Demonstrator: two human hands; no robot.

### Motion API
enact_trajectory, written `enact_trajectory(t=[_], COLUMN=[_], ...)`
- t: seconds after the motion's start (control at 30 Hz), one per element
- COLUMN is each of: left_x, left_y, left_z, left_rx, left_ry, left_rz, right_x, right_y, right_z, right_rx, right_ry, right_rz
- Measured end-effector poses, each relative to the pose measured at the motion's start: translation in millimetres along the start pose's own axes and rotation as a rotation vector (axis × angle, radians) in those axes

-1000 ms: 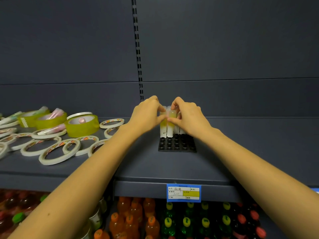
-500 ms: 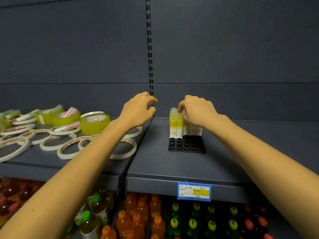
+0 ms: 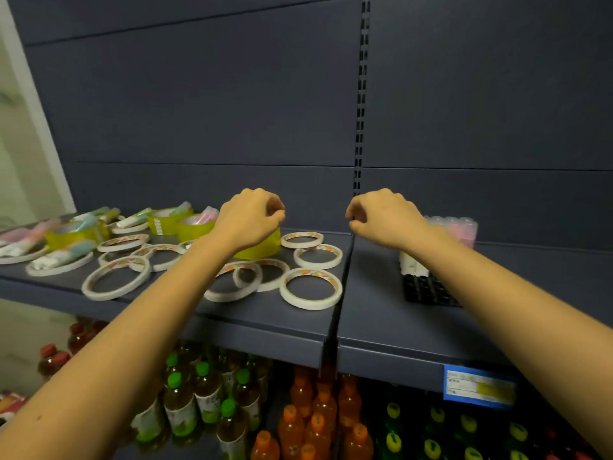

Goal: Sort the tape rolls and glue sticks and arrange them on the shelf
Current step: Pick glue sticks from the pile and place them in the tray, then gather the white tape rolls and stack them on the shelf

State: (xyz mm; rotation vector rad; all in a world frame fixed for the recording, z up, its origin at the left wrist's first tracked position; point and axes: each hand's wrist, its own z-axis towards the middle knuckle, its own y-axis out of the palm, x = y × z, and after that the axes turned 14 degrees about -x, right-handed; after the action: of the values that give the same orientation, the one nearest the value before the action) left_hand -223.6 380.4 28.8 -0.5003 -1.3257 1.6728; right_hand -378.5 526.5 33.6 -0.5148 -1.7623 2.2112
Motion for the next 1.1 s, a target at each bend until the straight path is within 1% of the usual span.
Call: enact_trajectory(t=[0.17,0.27,0.33,0.43,0.47,0.57,0.67,0.77,0.87,1.0,1.1], left_x=[-45,-74,-91,-111,-116,-125,-129,-132,-137,-143,-143], left_y=[-8,-9,-6,5,9,16,15,4,-14,-29,-32], left_z=[-2,-1,-1,-1,0,4,6,10,18,26,27], left_rx=[-0.086,-0.172,-0.296,-0.544,-0.581,-0.562,-0.548,-0.428,-0.321,-0.297,-0.266], left_ry=[0.009,0.022,0.056,0.117,0.131,0.207,0.279,0.314,0.3,0.277,0.249], left_rz=[0.049,0.107,0.143,0.163,0.148,0.097,0.121,0.14,0.123,0.134,0.123], right_x=[-31,-51,-64,-81,-86,-96,-102,-107,-111,-118,-123], right_y=[18,32,40,50,53,59,62,62,65,77,79], right_z=[23,34,41,49,51,53,54,55,55,59,61], right_rx=[-0.139,-0.208,-0.226,-0.247,-0.256,-0.279,-0.315,-0.341,-0.359,-0.325,-0.274], right_ry=[0.084,0.111,0.122,0.141,0.151,0.192,0.231,0.259,0.277,0.304,0.283], right_rz=[0.067,0.082,0.065,0.042,0.038,0.029,0.015,-0.001,-0.031,-0.087,-0.098])
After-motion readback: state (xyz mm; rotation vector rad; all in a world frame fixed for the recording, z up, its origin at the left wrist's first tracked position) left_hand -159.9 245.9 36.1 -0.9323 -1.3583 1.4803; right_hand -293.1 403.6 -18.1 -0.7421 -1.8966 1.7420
